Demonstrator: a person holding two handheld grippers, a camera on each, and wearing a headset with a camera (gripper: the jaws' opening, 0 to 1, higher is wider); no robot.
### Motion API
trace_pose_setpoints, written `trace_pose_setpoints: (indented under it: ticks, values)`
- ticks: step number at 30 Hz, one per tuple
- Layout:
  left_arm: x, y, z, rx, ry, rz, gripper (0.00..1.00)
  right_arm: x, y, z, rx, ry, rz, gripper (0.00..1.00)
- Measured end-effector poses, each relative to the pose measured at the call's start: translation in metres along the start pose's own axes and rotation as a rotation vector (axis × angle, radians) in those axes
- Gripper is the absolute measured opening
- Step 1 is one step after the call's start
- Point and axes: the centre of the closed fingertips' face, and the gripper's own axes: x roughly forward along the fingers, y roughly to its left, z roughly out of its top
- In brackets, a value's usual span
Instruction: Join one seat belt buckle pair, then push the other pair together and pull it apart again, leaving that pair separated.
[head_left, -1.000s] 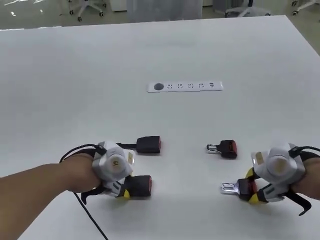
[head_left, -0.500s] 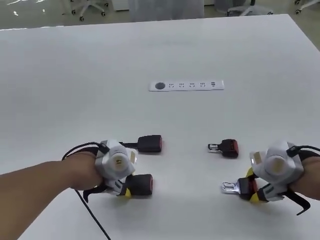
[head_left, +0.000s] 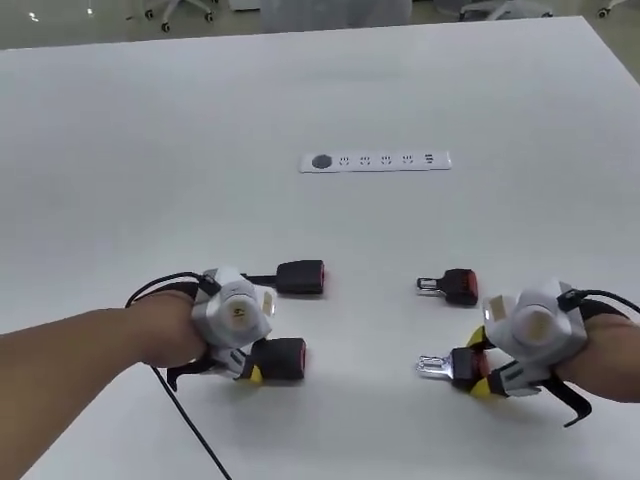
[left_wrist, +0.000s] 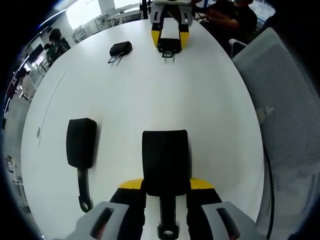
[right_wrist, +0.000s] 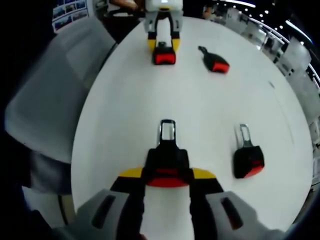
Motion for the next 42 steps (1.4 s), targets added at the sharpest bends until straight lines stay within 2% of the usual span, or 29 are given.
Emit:
trace_pose_setpoints:
  ticks: [3, 11, 19, 29, 35, 39, 42]
  values:
    - [0.0, 0.0, 0.0, -0.003, -0.002, 0.002, 0.32, 0.005, 0.0, 0.012, 0.003, -0.018, -0.016, 0.34]
    - [0.0, 0.0, 0.0, 0.015, 0.009, -0.003, 0.32, 0.019, 0.001, 0.043, -0.019, -0.057, -0.021, 0.34]
    - [0.0, 0.0, 0.001, 0.018, 0.013, -0.007, 0.32, 0.037, 0.003, 0.078, 0.009, -0.124, -0.011, 0.33]
    - [0.001, 0.001, 0.002, 0.024, 0.022, -0.009, 0.32, 0.053, 0.003, 0.112, -0.004, -0.157, -0.014, 0.33]
    - [0.001, 0.001, 0.002, 0.025, 0.029, -0.01, 0.32, 0.06, 0.0, 0.127, -0.012, -0.165, -0.022, 0.33]
    - [0.001, 0.001, 0.002, 0.022, 0.032, -0.008, 0.32, 0.063, 0.0, 0.131, 0.005, -0.182, -0.016, 0.33]
    - [0.001, 0.001, 0.001, 0.022, 0.033, -0.009, 0.32, 0.062, 0.001, 0.132, -0.004, -0.177, -0.016, 0.33]
